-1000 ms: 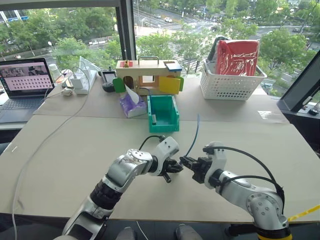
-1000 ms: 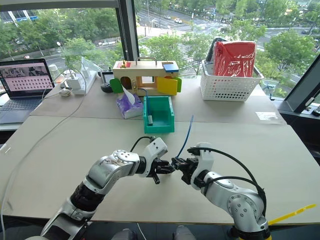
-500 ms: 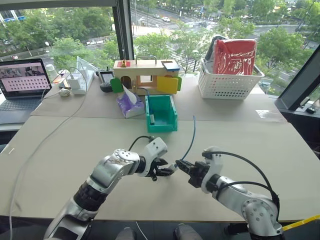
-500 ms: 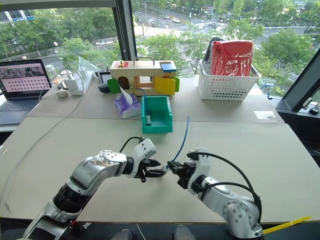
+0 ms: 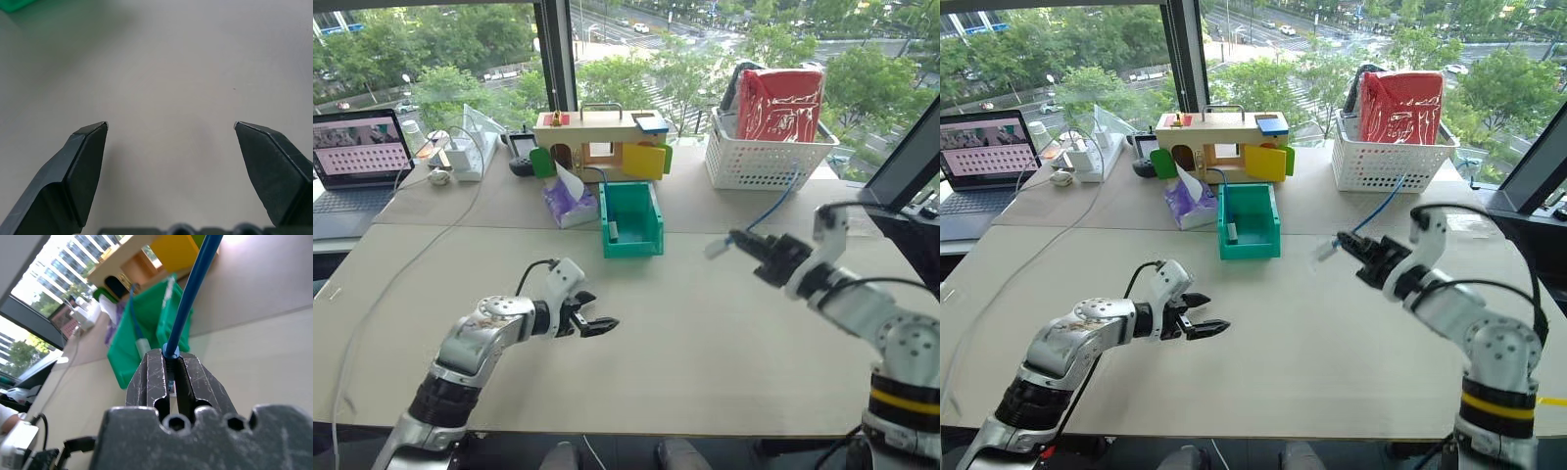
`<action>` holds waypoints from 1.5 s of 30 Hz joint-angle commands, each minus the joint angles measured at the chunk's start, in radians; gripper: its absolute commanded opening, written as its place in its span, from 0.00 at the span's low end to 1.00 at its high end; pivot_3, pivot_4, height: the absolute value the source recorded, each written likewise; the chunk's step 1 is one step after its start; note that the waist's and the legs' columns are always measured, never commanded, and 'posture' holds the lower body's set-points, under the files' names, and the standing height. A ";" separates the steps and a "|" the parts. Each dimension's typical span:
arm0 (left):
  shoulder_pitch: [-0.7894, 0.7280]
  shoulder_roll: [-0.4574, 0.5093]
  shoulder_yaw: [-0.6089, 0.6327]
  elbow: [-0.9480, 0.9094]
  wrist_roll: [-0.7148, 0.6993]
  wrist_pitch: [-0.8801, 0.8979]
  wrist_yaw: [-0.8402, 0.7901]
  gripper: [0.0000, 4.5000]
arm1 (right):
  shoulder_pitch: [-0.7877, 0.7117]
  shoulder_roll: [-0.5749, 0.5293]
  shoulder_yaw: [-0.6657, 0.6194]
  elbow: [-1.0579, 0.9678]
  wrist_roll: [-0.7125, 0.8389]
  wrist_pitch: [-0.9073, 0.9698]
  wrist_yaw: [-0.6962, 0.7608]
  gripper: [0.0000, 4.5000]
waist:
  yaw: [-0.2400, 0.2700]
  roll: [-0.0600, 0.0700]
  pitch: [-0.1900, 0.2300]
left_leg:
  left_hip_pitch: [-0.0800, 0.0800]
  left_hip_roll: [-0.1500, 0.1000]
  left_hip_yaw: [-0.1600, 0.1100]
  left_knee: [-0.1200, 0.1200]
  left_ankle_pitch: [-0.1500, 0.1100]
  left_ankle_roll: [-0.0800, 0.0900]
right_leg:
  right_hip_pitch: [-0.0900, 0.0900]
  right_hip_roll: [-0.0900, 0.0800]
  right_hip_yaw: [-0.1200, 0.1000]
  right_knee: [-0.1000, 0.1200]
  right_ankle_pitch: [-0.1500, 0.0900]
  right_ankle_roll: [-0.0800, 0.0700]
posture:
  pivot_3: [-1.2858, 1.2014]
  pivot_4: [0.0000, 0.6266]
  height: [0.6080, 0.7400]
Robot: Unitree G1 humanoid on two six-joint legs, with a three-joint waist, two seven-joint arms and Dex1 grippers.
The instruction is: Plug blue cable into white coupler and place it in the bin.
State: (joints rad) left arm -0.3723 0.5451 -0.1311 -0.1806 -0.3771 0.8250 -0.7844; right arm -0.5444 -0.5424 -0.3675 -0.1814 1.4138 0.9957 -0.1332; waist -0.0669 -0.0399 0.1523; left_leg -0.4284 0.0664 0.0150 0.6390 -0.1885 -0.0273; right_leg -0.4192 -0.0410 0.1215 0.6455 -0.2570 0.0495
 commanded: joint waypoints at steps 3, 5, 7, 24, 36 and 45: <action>0.002 -0.012 0.028 0.040 0.025 -0.143 0.003 0.99 | -0.259 0.049 0.123 0.162 -0.148 -0.047 0.128 0.00 | 0.000 0.000 0.000 | -0.002 0.000 0.000 0.000 0.000 0.000 | -0.002 0.000 0.000 0.001 0.000 0.000 | 0.52 0.24 0.96; 0.005 -0.031 0.053 0.029 0.026 -0.167 0.038 0.99 | -0.389 0.098 0.258 0.334 -0.348 -0.147 0.249 0.00 | -0.003 0.001 0.000 | -0.002 0.000 0.000 0.000 0.000 0.000 | -0.002 0.000 0.000 0.001 0.000 0.000 | 0.52 0.24 0.96; 0.028 -0.050 0.088 -0.013 0.016 -0.184 0.074 0.99 | -0.501 0.142 0.390 0.538 -0.548 -0.265 0.382 0.00 | -0.004 0.001 0.000 | -0.003 0.000 0.002 0.001 0.000 0.000 | -0.004 0.000 0.001 0.001 0.001 0.001 | 0.52 0.24 0.96; 0.180 -0.054 0.248 -0.065 0.028 -0.299 0.194 1.00 | -0.638 0.181 0.342 0.888 -0.902 -0.586 0.821 0.84 | 0.022 0.003 0.002 | -0.009 -0.001 -0.001 0.001 0.000 -0.001 | -0.007 -0.002 -0.003 0.002 0.002 0.000 | 0.52 0.24 0.96; 0.099 -0.023 0.288 0.130 0.102 -0.520 0.173 1.00 | 0.027 -0.136 0.208 0.135 -1.005 -0.632 0.852 0.99 | 0.041 0.004 0.002 | -0.009 -0.002 -0.004 0.002 0.000 -0.001 | -0.005 -0.002 -0.006 0.000 0.002 0.000 | 0.52 0.24 0.96; 0.040 -0.046 0.259 0.281 0.141 -0.658 0.158 1.00 | 0.431 0.061 0.162 -0.108 -1.033 -0.680 0.678 0.99 | 0.018 0.004 0.003 | -0.007 -0.003 -0.001 0.005 0.005 -0.005 | -0.004 -0.002 -0.001 0.001 0.005 0.004 | 0.52 0.24 0.96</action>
State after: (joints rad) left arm -0.3105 0.4851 0.1234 0.0908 -0.2453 0.2105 -0.6161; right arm -0.0988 -0.4905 -0.2049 -0.2328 0.3965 0.3552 0.5797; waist -0.0484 -0.0355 0.1551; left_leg -0.4343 0.0638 0.0138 0.6438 -0.1827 -0.0323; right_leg -0.4224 -0.0427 0.1211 0.6467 -0.2523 0.0543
